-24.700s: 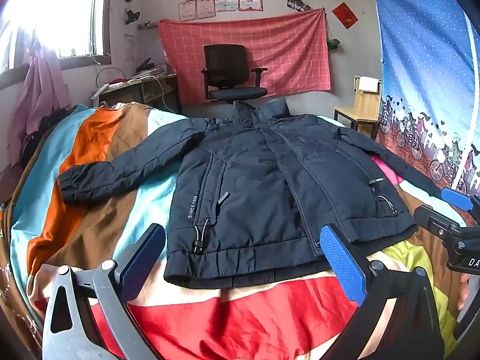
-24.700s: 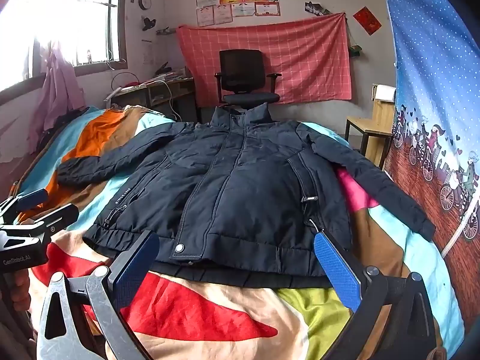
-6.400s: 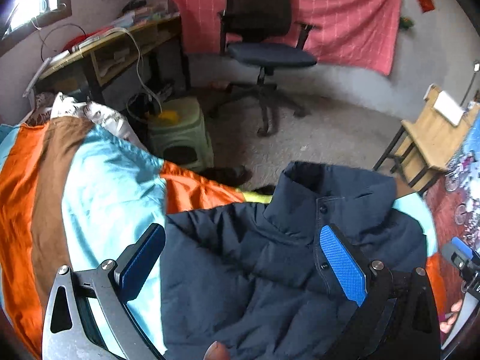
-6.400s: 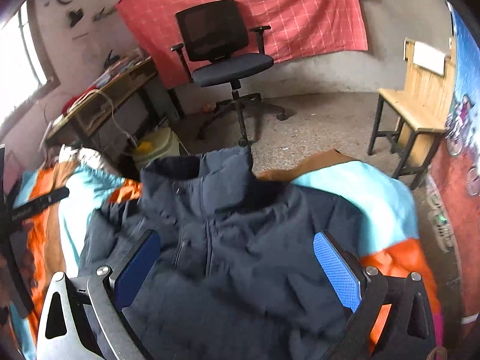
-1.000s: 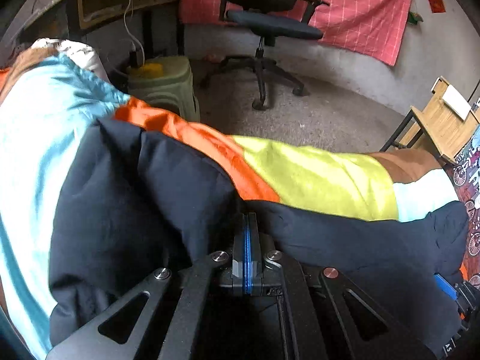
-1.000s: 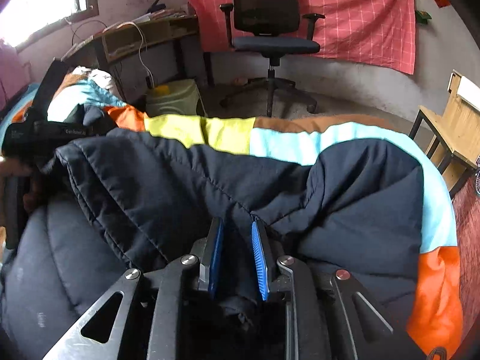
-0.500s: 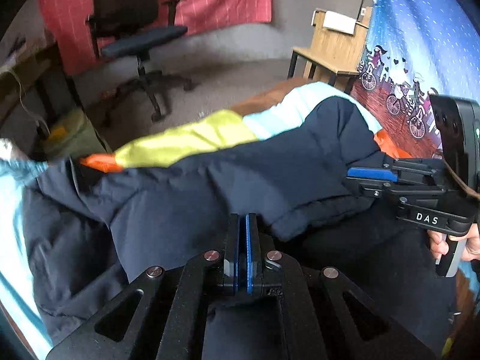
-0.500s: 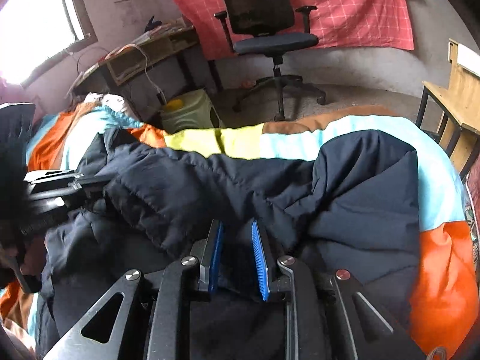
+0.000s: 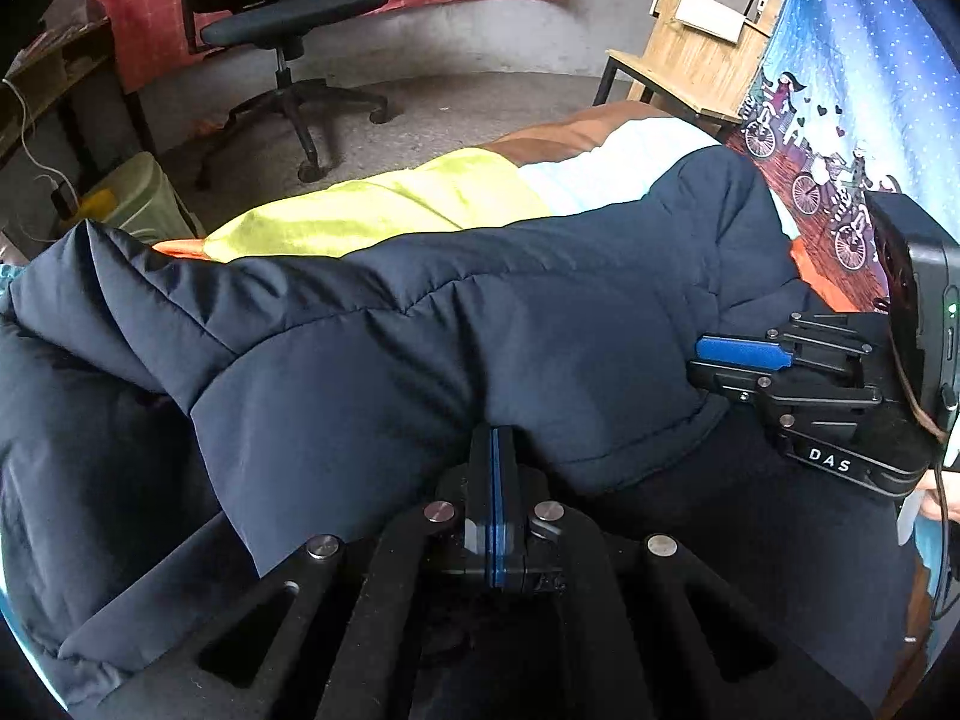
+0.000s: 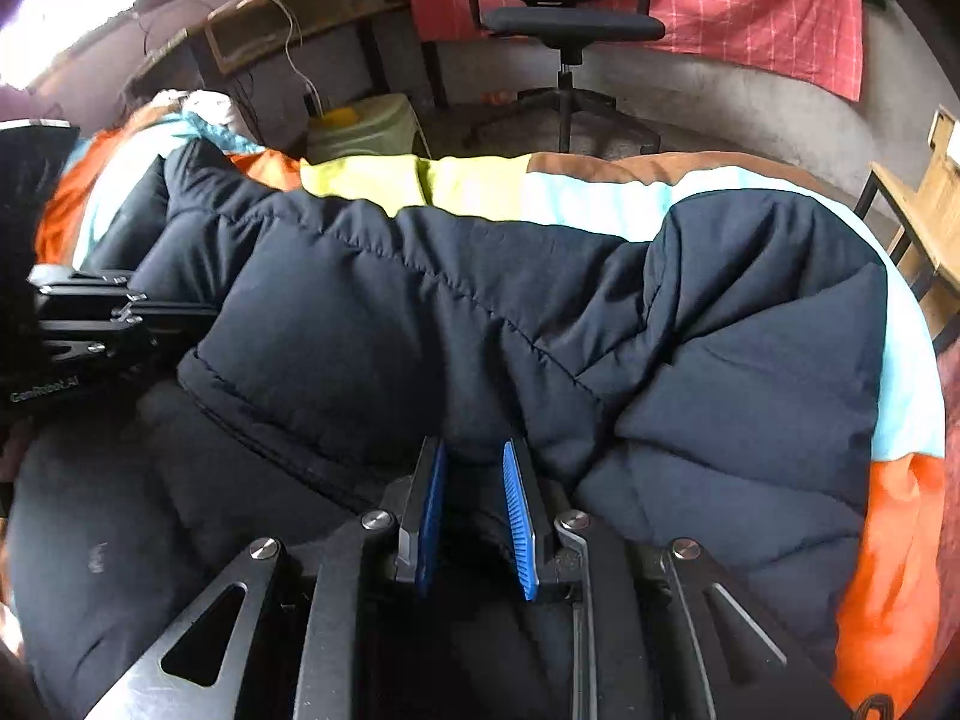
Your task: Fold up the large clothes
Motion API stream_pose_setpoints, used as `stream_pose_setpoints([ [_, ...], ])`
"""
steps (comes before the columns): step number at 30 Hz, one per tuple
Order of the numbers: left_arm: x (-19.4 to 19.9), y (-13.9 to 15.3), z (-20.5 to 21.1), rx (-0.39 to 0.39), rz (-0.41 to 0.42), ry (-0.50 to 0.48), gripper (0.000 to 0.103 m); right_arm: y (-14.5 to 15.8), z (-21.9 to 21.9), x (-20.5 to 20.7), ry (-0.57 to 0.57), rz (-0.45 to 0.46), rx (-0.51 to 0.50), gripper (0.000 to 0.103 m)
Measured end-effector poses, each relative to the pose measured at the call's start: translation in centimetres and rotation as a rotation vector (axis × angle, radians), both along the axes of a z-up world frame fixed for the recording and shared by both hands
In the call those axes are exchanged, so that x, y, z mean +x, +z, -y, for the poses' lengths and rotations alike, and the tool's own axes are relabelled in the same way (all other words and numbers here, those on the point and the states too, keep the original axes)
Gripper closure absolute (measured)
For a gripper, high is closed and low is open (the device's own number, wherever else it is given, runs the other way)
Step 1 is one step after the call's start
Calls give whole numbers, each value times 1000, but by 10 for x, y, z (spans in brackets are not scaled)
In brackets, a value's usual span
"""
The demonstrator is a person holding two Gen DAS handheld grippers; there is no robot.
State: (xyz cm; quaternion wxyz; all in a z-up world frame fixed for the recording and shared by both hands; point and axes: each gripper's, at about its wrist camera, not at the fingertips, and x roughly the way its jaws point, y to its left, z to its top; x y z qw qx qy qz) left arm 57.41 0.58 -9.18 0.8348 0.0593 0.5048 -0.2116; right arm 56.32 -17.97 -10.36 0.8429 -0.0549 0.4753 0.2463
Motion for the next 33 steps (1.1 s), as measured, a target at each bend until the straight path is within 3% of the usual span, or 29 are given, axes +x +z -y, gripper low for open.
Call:
stream_pose_setpoints([
  [5, 0, -1, -1, 3, 31, 16, 102, -7, -6, 9, -20, 12, -43, 86],
  [8, -6, 9, -12, -55, 48, 23, 102, -2, 6, 6, -35, 17, 21, 83],
  [11, -13, 23, -20, -104, 59, 55, 101, 10, 30, -3, -98, 18, 101, 65],
  [12, -15, 27, -20, -111, 63, 68, 101, 14, 36, -8, -121, 35, 110, 50],
  [13, -17, 30, -21, -119, 65, 84, 101, 18, 40, -11, -131, 51, 118, 41],
  [16, -21, 39, -20, -135, 58, 107, 87, 28, 50, -19, -173, 71, 141, 39],
  [21, -39, 59, -14, -141, 115, 127, 44, 48, 59, -31, -221, 112, 178, 25],
  [23, -48, 67, -15, -133, 151, 161, 36, 57, 58, -38, -229, 134, 183, 20],
  [28, -73, 80, -29, -166, 185, 257, 30, 76, 60, -58, -255, 178, 183, 6],
  [29, -77, 83, -32, -171, 193, 275, 26, 79, 60, -62, -263, 189, 179, 5],
  [31, -91, 90, -40, -173, 212, 316, 7, 88, 60, -72, -277, 210, 176, 0],
  [33, -108, 99, -47, -183, 250, 351, 3, 96, 61, -85, -297, 225, 180, 0],
])
